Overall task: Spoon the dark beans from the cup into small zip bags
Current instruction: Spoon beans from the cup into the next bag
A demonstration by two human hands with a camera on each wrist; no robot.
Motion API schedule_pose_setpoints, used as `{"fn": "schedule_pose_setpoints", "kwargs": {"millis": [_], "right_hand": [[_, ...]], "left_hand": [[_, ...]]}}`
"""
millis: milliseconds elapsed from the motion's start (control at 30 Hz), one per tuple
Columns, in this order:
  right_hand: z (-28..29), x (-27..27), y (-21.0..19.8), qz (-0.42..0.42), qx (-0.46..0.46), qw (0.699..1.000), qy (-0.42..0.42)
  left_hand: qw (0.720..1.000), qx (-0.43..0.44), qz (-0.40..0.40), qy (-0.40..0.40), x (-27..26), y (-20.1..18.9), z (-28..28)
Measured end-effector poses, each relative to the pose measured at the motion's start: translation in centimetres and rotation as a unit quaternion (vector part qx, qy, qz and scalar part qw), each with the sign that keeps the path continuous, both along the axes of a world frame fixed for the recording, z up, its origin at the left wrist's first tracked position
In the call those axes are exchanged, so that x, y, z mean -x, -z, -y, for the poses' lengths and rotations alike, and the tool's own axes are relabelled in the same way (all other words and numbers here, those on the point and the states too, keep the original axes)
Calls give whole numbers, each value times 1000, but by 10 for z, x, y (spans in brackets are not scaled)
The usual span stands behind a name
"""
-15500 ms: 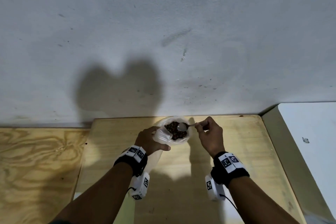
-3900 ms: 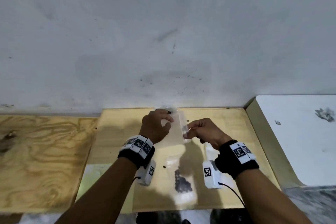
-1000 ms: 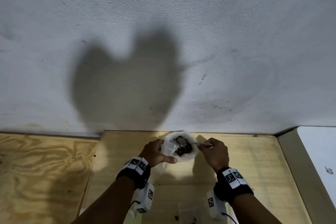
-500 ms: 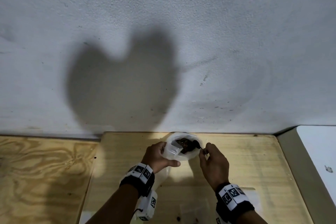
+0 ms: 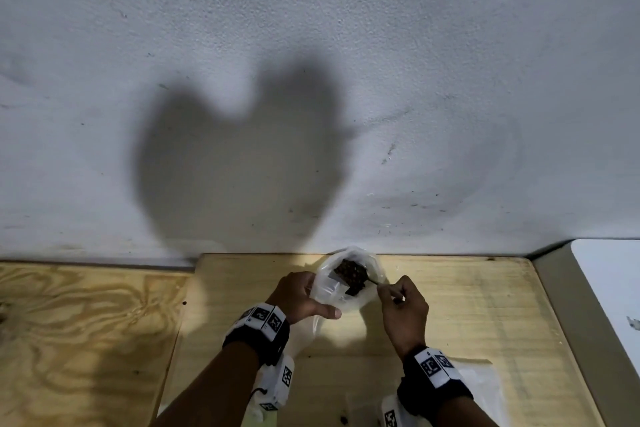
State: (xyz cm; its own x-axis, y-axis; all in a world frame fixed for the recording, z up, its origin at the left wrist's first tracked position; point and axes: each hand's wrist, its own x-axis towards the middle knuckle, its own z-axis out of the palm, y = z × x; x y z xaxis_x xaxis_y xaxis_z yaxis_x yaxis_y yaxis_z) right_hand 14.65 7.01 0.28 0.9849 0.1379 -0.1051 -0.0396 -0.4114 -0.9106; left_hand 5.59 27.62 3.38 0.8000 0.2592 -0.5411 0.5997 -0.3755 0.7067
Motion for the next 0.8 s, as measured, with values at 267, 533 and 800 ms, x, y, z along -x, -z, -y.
{"fn": "schedule_pose_setpoints", "kwargs": {"millis": [267,533,800], "right_hand": [[-13,-6,9,-119,-19,992,-22],[-6,-14,0,-275,-104,955,24],[25,-34,-24,-259,-126,957,24]], "left_hand": [[999,-36,-22,15,-4,2,-4],[999,-41,-22,18,1,6,-5],[999,-49,-10,4,-1,6,-8]]}}
